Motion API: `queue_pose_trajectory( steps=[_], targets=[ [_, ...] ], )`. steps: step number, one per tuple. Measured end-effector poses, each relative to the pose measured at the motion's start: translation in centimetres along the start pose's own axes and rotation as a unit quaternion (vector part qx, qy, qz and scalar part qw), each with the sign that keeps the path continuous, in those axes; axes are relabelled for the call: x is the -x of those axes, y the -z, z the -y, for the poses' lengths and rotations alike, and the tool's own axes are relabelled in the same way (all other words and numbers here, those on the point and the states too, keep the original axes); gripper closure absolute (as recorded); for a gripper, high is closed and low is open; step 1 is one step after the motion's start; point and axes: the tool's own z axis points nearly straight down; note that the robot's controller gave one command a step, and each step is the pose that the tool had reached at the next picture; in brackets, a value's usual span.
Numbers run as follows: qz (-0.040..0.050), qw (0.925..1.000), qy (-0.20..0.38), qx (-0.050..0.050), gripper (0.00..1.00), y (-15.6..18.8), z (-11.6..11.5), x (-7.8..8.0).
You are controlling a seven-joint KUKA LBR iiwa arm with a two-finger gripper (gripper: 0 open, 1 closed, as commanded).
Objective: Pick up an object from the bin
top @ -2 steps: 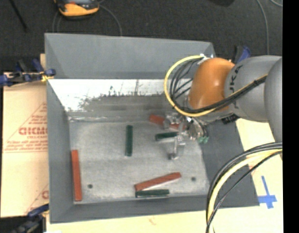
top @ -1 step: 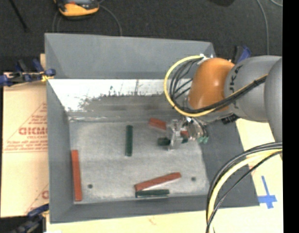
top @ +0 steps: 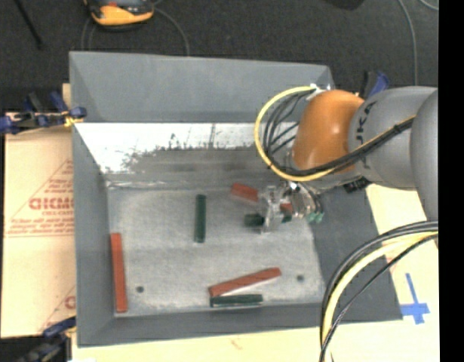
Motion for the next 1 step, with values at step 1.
queue_pose_trajectory(
  steps=[1],
  targets=[
    [-0.0032,0.9999,-0.012,0.001,1.00,4.27,2.97,1.37]
  ],
)
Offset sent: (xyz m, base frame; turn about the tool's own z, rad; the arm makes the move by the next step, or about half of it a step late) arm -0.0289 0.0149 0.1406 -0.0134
